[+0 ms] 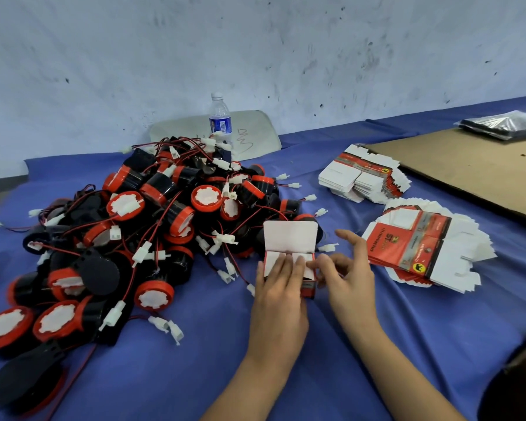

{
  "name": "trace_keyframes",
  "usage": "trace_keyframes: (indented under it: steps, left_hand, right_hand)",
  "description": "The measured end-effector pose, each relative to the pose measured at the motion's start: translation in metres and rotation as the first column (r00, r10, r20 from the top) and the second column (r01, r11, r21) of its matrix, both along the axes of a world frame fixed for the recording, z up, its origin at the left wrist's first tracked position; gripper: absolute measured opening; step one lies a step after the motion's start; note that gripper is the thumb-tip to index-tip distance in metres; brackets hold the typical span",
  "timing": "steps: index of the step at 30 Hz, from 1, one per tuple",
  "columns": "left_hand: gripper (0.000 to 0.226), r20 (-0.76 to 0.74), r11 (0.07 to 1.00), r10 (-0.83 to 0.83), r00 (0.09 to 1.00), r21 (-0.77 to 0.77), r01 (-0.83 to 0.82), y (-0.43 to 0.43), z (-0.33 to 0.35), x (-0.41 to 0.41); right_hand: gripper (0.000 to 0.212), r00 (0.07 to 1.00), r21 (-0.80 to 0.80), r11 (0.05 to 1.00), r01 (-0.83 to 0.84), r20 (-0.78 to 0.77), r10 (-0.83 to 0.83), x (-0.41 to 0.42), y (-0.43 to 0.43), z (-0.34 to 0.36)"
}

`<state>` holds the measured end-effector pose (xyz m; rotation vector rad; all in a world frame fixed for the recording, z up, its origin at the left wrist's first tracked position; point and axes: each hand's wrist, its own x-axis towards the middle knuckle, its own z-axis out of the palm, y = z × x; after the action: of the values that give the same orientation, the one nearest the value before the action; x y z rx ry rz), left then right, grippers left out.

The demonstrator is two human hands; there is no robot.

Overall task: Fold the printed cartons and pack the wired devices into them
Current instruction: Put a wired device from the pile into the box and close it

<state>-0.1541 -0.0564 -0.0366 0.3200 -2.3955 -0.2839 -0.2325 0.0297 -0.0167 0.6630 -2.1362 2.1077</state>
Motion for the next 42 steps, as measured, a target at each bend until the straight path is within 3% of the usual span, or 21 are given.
trace_keyframes:
  steps: [2, 4, 9, 12, 16, 23, 27, 32, 37, 42]
  left_hand:
    - [0.049, -0.023, 0.999, -0.031, 0.999, 0.041, 0.032, 0.002, 0.001, -0.001]
    - [0.042, -0.079, 0.993, -0.071, 0.994, 0.091, 0.078, -0.002, 0.002, -0.001]
    - [0.03, -0.143, 0.892, -0.332, 0.932, 0.273, 0.36, -0.003, 0.007, 0.003]
    - [0.025, -0.125, 0.858, -0.383, 0.915, 0.318, 0.402, 0.0, 0.009, 0.0]
    - [0.02, -0.106, 0.845, -0.404, 0.909, 0.336, 0.415, 0.0, 0.011, -0.001]
    - [0.018, -0.103, 0.841, -0.387, 0.916, 0.368, 0.397, 0.002, 0.01, -0.001]
    - [0.016, -0.113, 0.845, -0.383, 0.917, 0.357, 0.397, 0.001, 0.01, -0.002]
    - [0.013, -0.241, 0.846, -0.24, 0.94, 0.424, 0.324, 0.0, 0.012, -0.001]
    - [0.043, -0.289, 0.799, -0.049, 0.956, 0.563, 0.211, -0.003, 0.01, -0.001]
    - [0.063, -0.302, 0.792, -0.029, 0.953, 0.575, 0.207, -0.001, 0.01, 0.0]
  right_hand:
    - [0.031, 0.988, -0.109, 0.991, -0.071, 0.128, 0.085, -0.003, 0.001, 0.003]
    - [0.013, 0.981, -0.159, 0.982, -0.103, 0.144, 0.126, -0.003, 0.002, 0.007]
    - [0.04, 0.987, -0.176, 0.973, 0.152, -0.035, -0.16, 0.0, 0.007, 0.012]
    - [0.028, 0.999, -0.209, 0.977, 0.041, -0.008, -0.044, 0.002, 0.006, 0.012]
    - [0.008, 0.994, -0.117, 0.99, -0.076, -0.086, 0.066, 0.005, 0.004, 0.012]
    - [0.019, 0.994, -0.089, 0.995, -0.048, -0.099, 0.039, 0.004, 0.005, 0.009]
    - [0.013, 0.996, -0.075, 0.997, -0.021, -0.092, 0.014, 0.001, 0.006, 0.005]
    - [0.033, 0.983, 0.022, 0.996, -0.085, -0.159, 0.088, 0.0, 0.007, 0.003]
    - [0.027, 0.967, 0.197, 0.977, -0.087, -0.22, 0.131, 0.002, 0.001, -0.001]
    - [0.026, 0.96, 0.236, 0.97, -0.056, -0.253, 0.117, 0.004, -0.002, -0.001]
